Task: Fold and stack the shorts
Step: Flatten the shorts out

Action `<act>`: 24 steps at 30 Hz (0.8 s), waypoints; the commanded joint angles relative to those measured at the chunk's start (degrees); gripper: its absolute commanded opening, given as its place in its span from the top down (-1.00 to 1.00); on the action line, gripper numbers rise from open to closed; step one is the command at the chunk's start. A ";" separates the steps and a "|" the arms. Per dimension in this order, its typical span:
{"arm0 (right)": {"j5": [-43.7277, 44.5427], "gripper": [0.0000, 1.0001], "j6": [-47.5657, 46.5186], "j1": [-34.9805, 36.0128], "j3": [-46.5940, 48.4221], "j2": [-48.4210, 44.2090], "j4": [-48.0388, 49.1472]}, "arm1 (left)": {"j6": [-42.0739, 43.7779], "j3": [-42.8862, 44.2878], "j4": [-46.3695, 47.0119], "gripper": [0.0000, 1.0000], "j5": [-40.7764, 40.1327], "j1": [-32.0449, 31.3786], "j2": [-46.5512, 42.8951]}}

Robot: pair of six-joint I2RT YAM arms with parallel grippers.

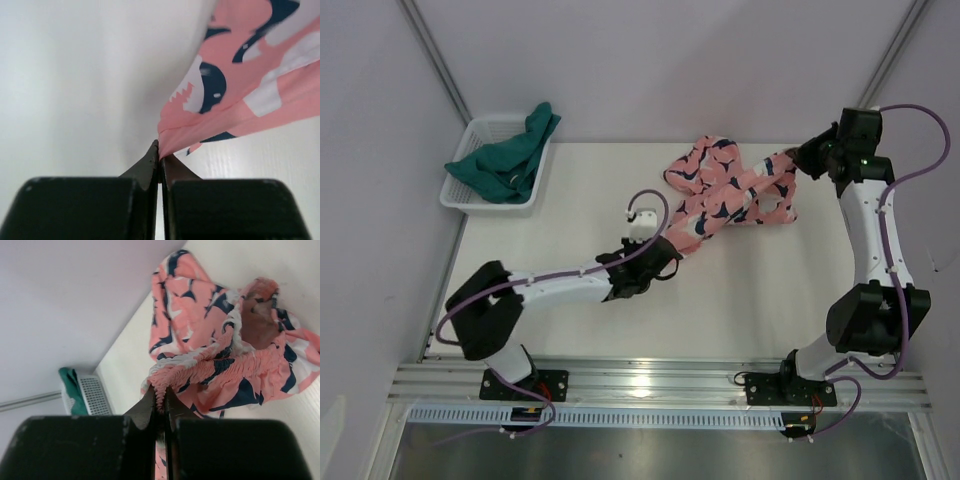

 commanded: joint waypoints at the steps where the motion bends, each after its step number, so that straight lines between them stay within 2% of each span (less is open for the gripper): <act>1: -1.78 1.00 1.41 -0.28 9.55 -0.94 0.13 | 10.91 7.02 -17.36 1.00 -16.70 -0.16 -10.90; 4: -1.62 1.00 0.36 -0.11 14.48 -2.78 -3.12 | 16.54 11.68 -22.89 1.00 -17.51 -0.16 -18.81; 8: -4.33 1.00 -0.96 -0.19 15.12 -11.72 -2.61 | 24.10 16.78 -24.94 1.00 -19.00 -1.47 -30.49; 9: -5.04 1.00 -1.22 -0.20 14.77 -13.58 -1.99 | 26.38 17.22 -22.93 1.00 -17.78 -1.74 -36.17; 11: -6.35 1.00 -1.14 -0.28 13.72 -17.27 -0.93 | 33.50 19.24 -20.55 1.00 -9.89 -2.18 -41.74; 13: -10.83 1.00 -0.88 -0.28 10.83 -23.86 5.81 | 37.37 23.08 -19.57 1.00 -4.09 -2.36 -47.79; 14: -11.71 1.00 0.69 -0.28 9.16 -25.97 8.01 | 37.91 24.68 -20.18 1.00 -1.28 -2.53 -48.87; 17: -12.86 1.00 0.97 -0.28 6.77 -32.92 11.99 | 40.02 37.22 -26.15 1.00 5.40 -2.45 -48.98; 19: -12.51 1.00 1.15 -0.28 6.59 -35.99 12.69 | 41.77 40.24 -28.71 1.00 7.45 -2.53 -48.27; 20: -12.34 1.00 0.97 -0.37 6.59 -36.54 13.04 | 41.87 43.47 -29.06 1.00 6.67 -2.53 -48.01; 24: -13.38 1.00 1.32 -0.28 6.59 -34.09 12.52 | 44.51 43.50 -25.47 1.00 1.41 -2.45 -46.61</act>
